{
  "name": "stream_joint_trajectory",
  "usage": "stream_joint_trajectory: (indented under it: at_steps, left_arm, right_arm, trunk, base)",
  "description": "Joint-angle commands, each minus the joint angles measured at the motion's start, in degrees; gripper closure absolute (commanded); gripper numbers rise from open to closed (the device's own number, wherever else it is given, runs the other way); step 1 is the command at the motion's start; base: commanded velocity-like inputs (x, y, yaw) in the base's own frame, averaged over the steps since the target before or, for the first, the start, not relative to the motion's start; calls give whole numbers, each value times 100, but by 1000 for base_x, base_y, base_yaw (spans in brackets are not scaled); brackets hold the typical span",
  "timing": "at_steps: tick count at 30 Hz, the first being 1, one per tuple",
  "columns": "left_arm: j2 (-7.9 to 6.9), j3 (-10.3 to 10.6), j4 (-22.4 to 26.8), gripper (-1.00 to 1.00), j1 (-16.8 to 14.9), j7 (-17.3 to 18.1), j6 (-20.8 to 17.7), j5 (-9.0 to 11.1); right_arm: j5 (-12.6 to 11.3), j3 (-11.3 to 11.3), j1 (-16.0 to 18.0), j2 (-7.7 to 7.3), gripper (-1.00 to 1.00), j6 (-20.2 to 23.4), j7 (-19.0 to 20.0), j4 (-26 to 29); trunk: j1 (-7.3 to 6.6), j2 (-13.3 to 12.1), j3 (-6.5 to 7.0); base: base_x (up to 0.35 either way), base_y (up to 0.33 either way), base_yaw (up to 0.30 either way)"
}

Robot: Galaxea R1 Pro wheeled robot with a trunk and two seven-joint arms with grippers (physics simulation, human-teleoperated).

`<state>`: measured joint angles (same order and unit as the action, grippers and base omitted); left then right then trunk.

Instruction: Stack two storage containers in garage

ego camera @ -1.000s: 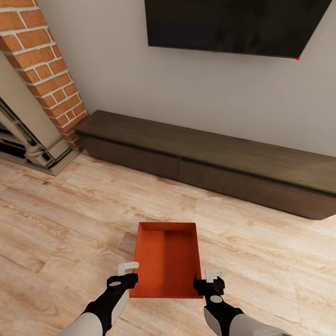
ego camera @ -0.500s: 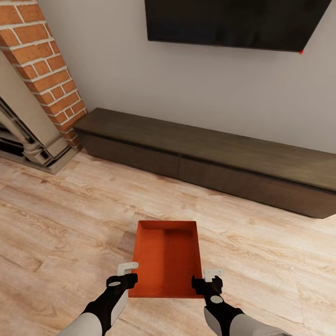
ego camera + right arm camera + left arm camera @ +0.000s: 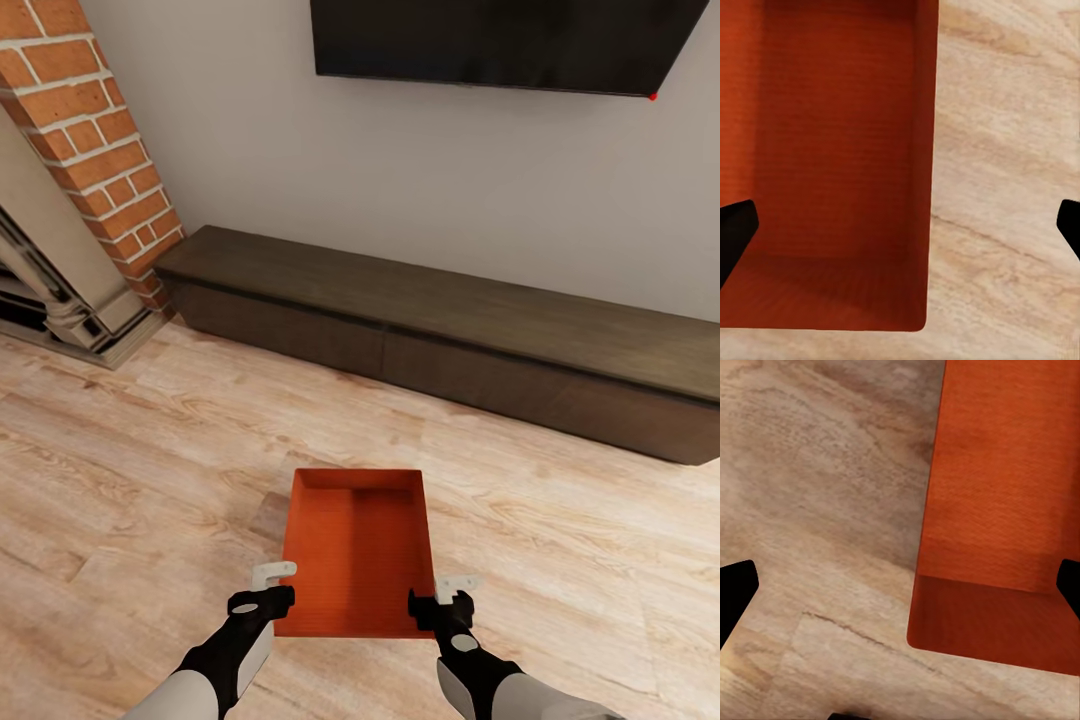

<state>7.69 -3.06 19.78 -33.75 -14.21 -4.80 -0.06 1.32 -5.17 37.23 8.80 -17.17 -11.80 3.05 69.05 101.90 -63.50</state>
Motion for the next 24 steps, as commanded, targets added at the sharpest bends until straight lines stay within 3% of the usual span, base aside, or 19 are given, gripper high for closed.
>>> stream_joint_trajectory:
  at_steps: [1, 24]
  left_arm:
    - [5, -27, 15, -100, 0, -3, -30, -2]
    - [4, 58, 26, -100, 0, -12, 11, -69]
  right_arm:
    - [11, -46, 3, 0, -100, 0, -43, -6]
    - [17, -46, 3, 7, -100, -14, -42, -6]
  trunk:
    - [22, 43, -22]
    - [527, 965, -435]
  base:
    - [0, 0, 0]
    - [0, 0, 0]
